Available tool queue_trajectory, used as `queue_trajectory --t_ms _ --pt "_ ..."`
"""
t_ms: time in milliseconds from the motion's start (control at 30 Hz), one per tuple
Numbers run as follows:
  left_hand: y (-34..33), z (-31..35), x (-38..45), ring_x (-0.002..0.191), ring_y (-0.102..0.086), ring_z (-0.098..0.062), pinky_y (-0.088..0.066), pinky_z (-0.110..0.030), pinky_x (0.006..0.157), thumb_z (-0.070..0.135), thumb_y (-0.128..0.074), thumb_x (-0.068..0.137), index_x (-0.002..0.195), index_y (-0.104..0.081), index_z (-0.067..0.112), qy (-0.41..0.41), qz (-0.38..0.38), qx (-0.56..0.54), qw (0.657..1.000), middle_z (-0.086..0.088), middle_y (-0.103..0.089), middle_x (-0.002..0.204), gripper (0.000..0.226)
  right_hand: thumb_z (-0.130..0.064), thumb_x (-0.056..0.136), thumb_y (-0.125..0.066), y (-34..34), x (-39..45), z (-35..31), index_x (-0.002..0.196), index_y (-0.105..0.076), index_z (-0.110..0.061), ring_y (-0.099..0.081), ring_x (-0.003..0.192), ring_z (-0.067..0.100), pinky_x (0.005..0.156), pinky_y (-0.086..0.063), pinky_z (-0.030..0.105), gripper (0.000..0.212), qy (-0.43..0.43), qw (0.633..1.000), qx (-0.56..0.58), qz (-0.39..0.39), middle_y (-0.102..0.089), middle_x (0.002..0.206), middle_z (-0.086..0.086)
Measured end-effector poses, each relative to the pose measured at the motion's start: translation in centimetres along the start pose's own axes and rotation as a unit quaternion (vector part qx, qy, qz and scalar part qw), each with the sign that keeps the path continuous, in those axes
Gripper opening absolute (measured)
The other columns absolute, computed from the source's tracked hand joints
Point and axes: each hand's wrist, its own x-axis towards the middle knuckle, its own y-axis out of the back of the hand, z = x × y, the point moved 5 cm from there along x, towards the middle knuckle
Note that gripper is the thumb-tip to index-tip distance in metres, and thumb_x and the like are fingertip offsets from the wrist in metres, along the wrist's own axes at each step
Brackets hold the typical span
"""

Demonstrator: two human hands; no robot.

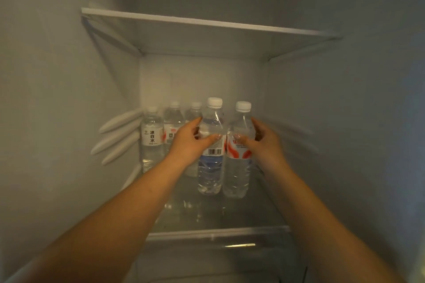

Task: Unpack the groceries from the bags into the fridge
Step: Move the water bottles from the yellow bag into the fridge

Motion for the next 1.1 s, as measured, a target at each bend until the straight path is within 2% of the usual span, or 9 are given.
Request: queue_trajectory --t_ms 300,400,467,600,700,800,933,1033,1100 --pt "-0.8 -3.3 3.0 0.114 -0.057 -0.017 -0.047 -0.038 0.097 0.022 -0.075 0.077 0.136 -0.047 0.014 0.009 0.016 0.012 1.0 0.0 -0.062 0.121 0.066 -0.017 0.077 -0.074 -1.1 2.7 2.5 0.12 -0.056 -0.029 -0.064 0.101 0.016 0.083 -0.054 0.033 0.048 -0.001 1.0 -0.004 -0.015 -0.064 0.116 -0.004" --pt "-1.0 -4.0 2.9 0.096 -0.061 -0.003 -0.049 -0.02 0.082 0.016 -0.073 0.079 0.127 -0.053 0.016 -0.004 0.019 0.005 1.0 0.017 -0.063 0.098 0.052 -0.022 0.078 -0.073 -1.5 2.9 3.5 0.14 -0.039 -0.022 -0.055 0.118 0.02 0.094 -0.05 0.038 0.071 -0.024 1.0 -0.011 -0.007 -0.052 0.135 0.0" --pt "-1.0 -4.3 2.8 0.098 -0.061 -0.004 -0.049 -0.022 0.084 0.019 -0.072 0.08 0.128 -0.053 0.018 -0.011 0.024 0.008 1.0 0.013 -0.064 0.103 0.052 -0.024 0.079 -0.072 -1.7 2.7 3.8 0.144 -0.033 -0.021 -0.051 0.122 0.018 0.099 -0.046 0.039 0.075 -0.022 1.0 -0.006 0.0 -0.048 0.139 0.0" --pt "-1.3 -4.8 2.7 0.109 -0.058 -0.009 -0.047 -0.033 0.095 0.03 -0.071 0.081 0.135 -0.044 0.025 -0.021 0.021 0.037 0.999 0.01 -0.062 0.119 0.061 -0.029 0.08 -0.071 -2.0 2.0 4.0 0.132 -0.048 -0.029 -0.06 0.107 0.008 0.09 -0.052 0.032 0.057 0.011 1.0 -0.013 -0.013 -0.061 0.122 -0.008" --pt "-1.8 -5.0 2.0 0.113 -0.05 -0.003 -0.042 -0.023 0.094 0.023 -0.072 0.081 0.146 -0.023 0.027 -0.031 -0.009 0.057 0.998 0.018 -0.05 0.124 0.082 -0.023 0.075 -0.076 -2.4 1.7 4.4 0.135 -0.041 -0.024 -0.059 0.105 0.0 0.086 -0.051 0.02 0.069 0.016 0.999 -0.02 -0.04 -0.059 0.123 -0.01" --pt "-2.4 -6.6 1.0 0.114 -0.049 -0.001 -0.043 -0.018 0.095 0.015 -0.077 0.075 0.148 -0.008 0.034 -0.025 -0.044 0.06 0.997 0.017 -0.048 0.128 0.101 -0.014 0.07 -0.08 -3.0 1.2 4.9 0.123 -0.04 -0.024 -0.059 0.096 -0.004 0.068 -0.048 0.009 0.068 0.0 0.998 -0.036 -0.054 -0.056 0.109 -0.014" --pt "-3.0 -8.0 -0.2 0.108 -0.049 -0.001 -0.04 0.002 0.074 0.008 -0.077 0.074 0.146 -0.015 0.028 -0.016 -0.05 0.052 0.997 0.016 -0.048 0.12 0.097 -0.016 0.069 -0.081 -3.3 0.8 5.9 0.13 -0.039 -0.017 -0.056 0.102 0.01 0.077 -0.046 0.017 0.074 -0.037 0.997 -0.057 -0.044 -0.056 0.119 -0.004" --pt "-3.1 -8.1 -0.2 0.109 -0.047 -0.001 -0.038 0.004 0.074 0.01 -0.076 0.075 0.146 -0.017 0.028 -0.017 -0.041 0.044 0.998 0.016 -0.047 0.12 0.094 -0.021 0.071 -0.079 -3.1 1.0 6.1 0.132 -0.038 -0.018 -0.056 0.111 0.017 0.089 -0.047 0.03 0.074 -0.053 0.995 -0.079 -0.039 -0.055 0.127 0.0" --pt "-3.1 -8.2 -0.1 0.112 -0.045 -0.001 -0.038 0.001 0.077 0.013 -0.076 0.075 0.146 -0.017 0.031 -0.019 -0.036 0.048 0.998 0.016 -0.046 0.124 0.094 -0.021 0.073 -0.078 -2.7 1.1 5.9 0.13 -0.04 -0.019 -0.055 0.107 0.015 0.087 -0.046 0.029 0.068 -0.051 0.994 -0.089 -0.033 -0.055 0.122 -0.002"
